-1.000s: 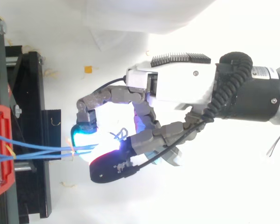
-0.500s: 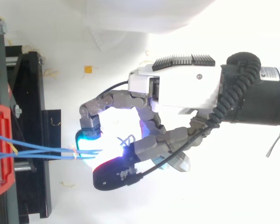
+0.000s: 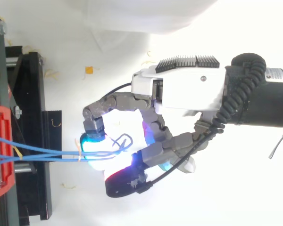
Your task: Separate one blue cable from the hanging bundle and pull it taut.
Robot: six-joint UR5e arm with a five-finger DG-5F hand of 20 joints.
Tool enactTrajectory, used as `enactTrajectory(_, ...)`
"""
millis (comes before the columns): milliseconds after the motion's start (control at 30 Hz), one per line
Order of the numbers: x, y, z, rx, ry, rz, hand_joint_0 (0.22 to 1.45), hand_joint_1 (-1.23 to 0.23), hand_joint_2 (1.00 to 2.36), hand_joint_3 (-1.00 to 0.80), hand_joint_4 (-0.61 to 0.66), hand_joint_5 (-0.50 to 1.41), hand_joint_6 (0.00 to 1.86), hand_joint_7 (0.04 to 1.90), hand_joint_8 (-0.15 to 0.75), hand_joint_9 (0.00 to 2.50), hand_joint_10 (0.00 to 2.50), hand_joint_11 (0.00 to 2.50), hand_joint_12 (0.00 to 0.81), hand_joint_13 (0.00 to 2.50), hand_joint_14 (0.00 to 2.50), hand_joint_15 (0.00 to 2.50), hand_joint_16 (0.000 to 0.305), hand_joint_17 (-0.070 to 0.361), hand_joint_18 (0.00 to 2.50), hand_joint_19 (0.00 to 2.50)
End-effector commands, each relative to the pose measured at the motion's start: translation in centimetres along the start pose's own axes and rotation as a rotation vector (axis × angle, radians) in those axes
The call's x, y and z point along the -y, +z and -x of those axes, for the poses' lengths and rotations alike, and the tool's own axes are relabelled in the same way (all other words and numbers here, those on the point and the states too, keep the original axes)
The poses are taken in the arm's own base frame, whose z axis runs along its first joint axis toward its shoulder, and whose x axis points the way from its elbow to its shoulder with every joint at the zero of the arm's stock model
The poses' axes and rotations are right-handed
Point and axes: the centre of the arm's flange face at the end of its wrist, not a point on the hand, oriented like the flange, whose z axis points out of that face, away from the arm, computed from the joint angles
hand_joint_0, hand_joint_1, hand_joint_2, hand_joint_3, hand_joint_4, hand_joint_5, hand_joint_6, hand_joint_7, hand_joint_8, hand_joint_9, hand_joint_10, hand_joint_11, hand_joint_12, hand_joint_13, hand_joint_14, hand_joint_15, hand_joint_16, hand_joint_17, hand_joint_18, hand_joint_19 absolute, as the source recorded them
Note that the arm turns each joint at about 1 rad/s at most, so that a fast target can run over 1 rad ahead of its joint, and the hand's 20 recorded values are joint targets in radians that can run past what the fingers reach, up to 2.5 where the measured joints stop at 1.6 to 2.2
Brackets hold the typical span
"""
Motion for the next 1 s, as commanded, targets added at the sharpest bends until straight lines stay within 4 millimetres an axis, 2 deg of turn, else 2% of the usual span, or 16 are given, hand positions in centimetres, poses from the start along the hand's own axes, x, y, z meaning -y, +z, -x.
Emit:
enactTrajectory(0, -0.02, 0.01, 0.01, 0.0, -0.001, 0.0, 0.67, -0.91, 1.01, -0.28, 0.15, 0.14, 0.5, 1.32, 0.195, 2.14, 0.02, 0.63, 0.312, 1.63, 0.02, 0.71, 0.078, 0.176, 1.32, 0.38)
enactTrajectory(67, -0.02, 0.01, 0.01, 0.0, 0.0, 0.0, 0.6, -0.83, 1.0, -0.46, 0.15, 0.14, 0.5, 1.33, 0.187, 2.16, 0.03, 0.65, 0.305, 1.62, 0.02, 0.72, 0.077, 0.172, 1.29, 0.41)
enactTrajectory(100, -0.02, 0.01, 0.01, 0.0, -0.001, 0.0, 0.57, -0.77, 1.0, -0.5, 0.15, 0.14, 0.5, 1.34, 0.182, 2.15, 0.02, 0.66, 0.302, 1.62, 0.02, 0.73, 0.075, 0.169, 1.27, 0.42)
enactTrajectory(267, 0.05, -0.01, -0.01, 0.0, -0.002, -0.001, 0.48, -0.56, 1.0, -0.5, 0.16, 0.15, 0.5, 1.34, 0.195, 2.18, 0.02, 0.63, 0.315, 1.65, 0.02, 0.71, 0.082, 0.185, 1.33, 0.39)
enactTrajectory(333, 0.08, 0.05, -0.03, 0.0, 0.0, -0.001, 0.48, -0.54, 1.0, -0.5, 0.15, 0.15, 0.5, 1.34, 0.188, 2.19, 0.03, 0.63, 0.317, 1.65, 0.02, 0.7, 0.082, 0.185, 1.34, 0.39)
enactTrajectory(433, 0.02, 0.01, 0.11, 0.002, 0.001, 0.0, 0.56, -0.48, 1.0, -0.5, 0.13, 0.14, 0.5, 1.34, 0.178, 2.17, 0.02, 0.66, 0.297, 1.62, 0.02, 0.72, 0.076, 0.171, 1.27, 0.43)
enactTrajectory(567, 0.02, 0.01, 0.11, 0.002, -0.001, 0.0, 0.67, -0.56, 1.0, -0.49, 0.13, 0.15, 0.5, 1.34, 0.157, 2.19, 0.03, 0.69, 0.295, 1.63, 0.02, 0.74, 0.073, 0.164, 1.27, 0.45)
enactTrajectory(633, 0.05, 0.01, 0.22, 0.003, -0.001, -0.001, 0.71, -0.61, 1.01, -0.39, 0.13, 0.15, 0.5, 1.35, 0.156, 2.19, 0.03, 0.71, 0.301, 1.63, 0.02, 0.73, 0.073, 0.164, 1.27, 0.44)
enactTrajectory(867, 0.16, -0.01, 0.31, 0.004, -0.001, -0.003, 0.72, -0.66, 1.02, -0.25, 0.13, 0.15, 0.5, 1.34, 0.166, 2.18, 0.03, 0.72, 0.302, 1.62, 0.02, 0.73, 0.073, 0.165, 1.26, 0.44)
enactTrajectory(967, 0.05, 0.01, 0.22, 0.003, -0.001, -0.001, 0.71, -0.68, 1.02, -0.2, 0.09, 0.15, 0.5, 1.33, 0.18, 2.18, 0.03, 0.72, 0.306, 1.62, 0.02, 0.73, 0.074, 0.167, 1.26, 0.43)
